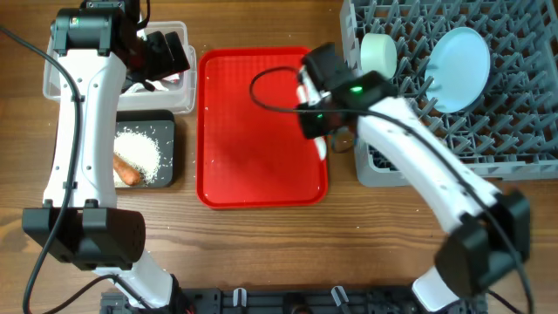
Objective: Sort waste into correct bins and load items into the dishwasher rack
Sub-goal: 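Carry the white spoon to the rack and drop it in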
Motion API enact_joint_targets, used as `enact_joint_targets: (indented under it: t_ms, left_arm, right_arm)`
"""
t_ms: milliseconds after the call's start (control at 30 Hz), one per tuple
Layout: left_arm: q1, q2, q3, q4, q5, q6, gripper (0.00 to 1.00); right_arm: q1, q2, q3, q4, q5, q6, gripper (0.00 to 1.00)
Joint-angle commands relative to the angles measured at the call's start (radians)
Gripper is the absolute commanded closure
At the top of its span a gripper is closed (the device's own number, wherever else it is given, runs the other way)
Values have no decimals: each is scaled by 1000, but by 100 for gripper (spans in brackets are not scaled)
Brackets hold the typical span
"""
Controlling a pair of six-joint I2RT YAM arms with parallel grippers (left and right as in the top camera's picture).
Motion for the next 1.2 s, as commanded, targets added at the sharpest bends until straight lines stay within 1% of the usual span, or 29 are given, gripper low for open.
enact_joint_targets:
  t_ms: [0,100,133,300,400,433,533,567,667,767,833,933,967,1000,1167]
  left_arm:
    - [0,-2,10,0,5,5,0]
    - [0,-2,10,0,5,5,0]
    - [0,-2,10,0,5,5,0]
    - [0,-2,10,0,5,5,0]
    - [0,-2,10,0,5,5,0]
    - [0,-2,10,0,5,5,0]
    - [0,-2,10,0,5,5,0]
    - [0,-2,10,0,5,5,0]
    - [0,-2,10,0,5,5,0]
    - [0,-2,10,0,5,5,0]
    - [0,-2,10,0,5,5,0]
    - [0,-2,10,0,5,5,0]
    - [0,-2,10,0,5,5,0]
    - [0,-2,10,0,5,5,0]
    - [0,-2,10,0,5,5,0]
  right_arm:
    - [-138,-174,21,3,197,-20,96]
    - [-267,-215,20,23,335,-105,96]
    - [-294,-209,19,31,346,-125,96]
    - [-440,-143,19,119,342,-185,96]
    - [-475,-86,19,157,317,-232,96]
    - [-481,-57,19,171,306,-259,94]
    - [-481,6,19,205,308,-292,74]
    - [-481,20,19,211,308,-297,65]
    - [-481,51,19,217,307,-282,55]
    - [-482,51,20,215,305,-274,51]
    - [-482,21,26,179,258,-250,49]
    - [-481,-99,68,87,140,-251,44]
    - [-480,-156,90,45,130,-251,32]
    - [-481,-222,109,7,130,-251,0]
    - [-481,-489,113,3,130,-251,0]
